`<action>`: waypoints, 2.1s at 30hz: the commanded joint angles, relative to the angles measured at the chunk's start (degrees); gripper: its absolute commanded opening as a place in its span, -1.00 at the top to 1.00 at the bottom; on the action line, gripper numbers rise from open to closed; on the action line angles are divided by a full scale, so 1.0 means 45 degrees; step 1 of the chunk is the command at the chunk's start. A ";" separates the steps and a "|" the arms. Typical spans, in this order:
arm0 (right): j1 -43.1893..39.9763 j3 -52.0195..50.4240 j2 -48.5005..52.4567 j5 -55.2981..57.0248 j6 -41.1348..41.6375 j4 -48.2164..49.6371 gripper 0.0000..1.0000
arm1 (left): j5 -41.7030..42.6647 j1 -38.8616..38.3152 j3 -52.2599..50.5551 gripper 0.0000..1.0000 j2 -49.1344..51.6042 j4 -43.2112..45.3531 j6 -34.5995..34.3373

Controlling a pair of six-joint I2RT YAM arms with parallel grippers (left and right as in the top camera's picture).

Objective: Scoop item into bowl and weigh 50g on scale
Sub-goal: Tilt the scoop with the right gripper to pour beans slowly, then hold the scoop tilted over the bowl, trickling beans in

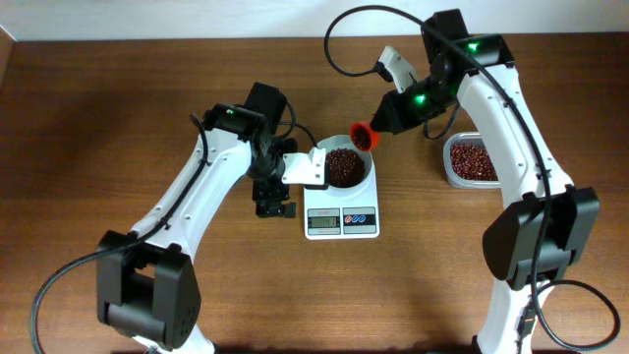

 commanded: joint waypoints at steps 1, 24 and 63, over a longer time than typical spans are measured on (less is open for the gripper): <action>0.0097 0.0219 -0.0112 -0.0248 0.0359 -0.0024 0.92 | 0.0233 0.0044 -0.0087 -0.97 0.0102 -0.0044 0.0151; 0.0083 0.0214 -0.0073 -0.0733 -0.0151 -0.0102 0.92 | 0.0233 0.0044 -0.0087 -0.97 0.0102 -0.0044 0.0151; 0.0083 0.0214 -0.0049 -0.0656 -0.0481 -0.0214 0.92 | 0.0233 0.0044 -0.0087 -0.97 0.0102 -0.0044 0.0151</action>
